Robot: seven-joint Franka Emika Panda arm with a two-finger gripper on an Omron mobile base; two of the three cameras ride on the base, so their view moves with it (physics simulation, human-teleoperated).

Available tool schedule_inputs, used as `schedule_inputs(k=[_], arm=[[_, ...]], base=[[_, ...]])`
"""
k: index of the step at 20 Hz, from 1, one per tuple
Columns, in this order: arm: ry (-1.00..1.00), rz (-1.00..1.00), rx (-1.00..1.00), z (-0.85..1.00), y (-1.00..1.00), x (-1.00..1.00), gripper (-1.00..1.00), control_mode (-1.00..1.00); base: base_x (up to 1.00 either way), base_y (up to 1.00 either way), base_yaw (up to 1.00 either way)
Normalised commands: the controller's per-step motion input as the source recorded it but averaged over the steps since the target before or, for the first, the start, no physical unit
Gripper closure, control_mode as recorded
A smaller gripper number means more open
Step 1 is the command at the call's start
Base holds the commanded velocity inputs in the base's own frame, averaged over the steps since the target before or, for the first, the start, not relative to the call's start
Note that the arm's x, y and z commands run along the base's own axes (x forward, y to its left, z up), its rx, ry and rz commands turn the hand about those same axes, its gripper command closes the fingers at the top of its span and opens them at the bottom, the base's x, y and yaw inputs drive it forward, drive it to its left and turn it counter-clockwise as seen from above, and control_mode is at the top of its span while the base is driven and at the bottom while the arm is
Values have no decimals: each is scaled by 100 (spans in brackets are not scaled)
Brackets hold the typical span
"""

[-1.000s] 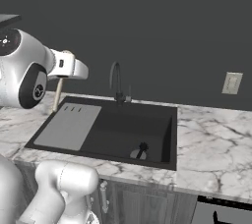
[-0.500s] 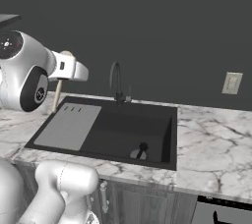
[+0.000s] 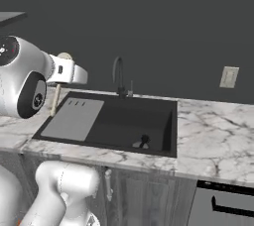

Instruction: Pick up the dish brush and dish brush from the sink, and place them back in the shelves.

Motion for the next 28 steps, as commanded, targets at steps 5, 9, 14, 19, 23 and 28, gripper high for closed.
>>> schedule_inputs(k=[5,9,14,19,23,28], arm=[[0,0,0,0,0,0,100,100],[0,0,0,0,0,0,100,100],[0,0,0,0,0,0,100,100],[0,0,0,0,0,0,100,100],[0,0,0,0,0,0,100,100],[0,0,0,0,0,0,100,100]], base=[[-98,-6,-21],[-81,-3,-37],[-32,0,-54],[0,-2,-59],[0,-19,-62],[1,-30,-65]])
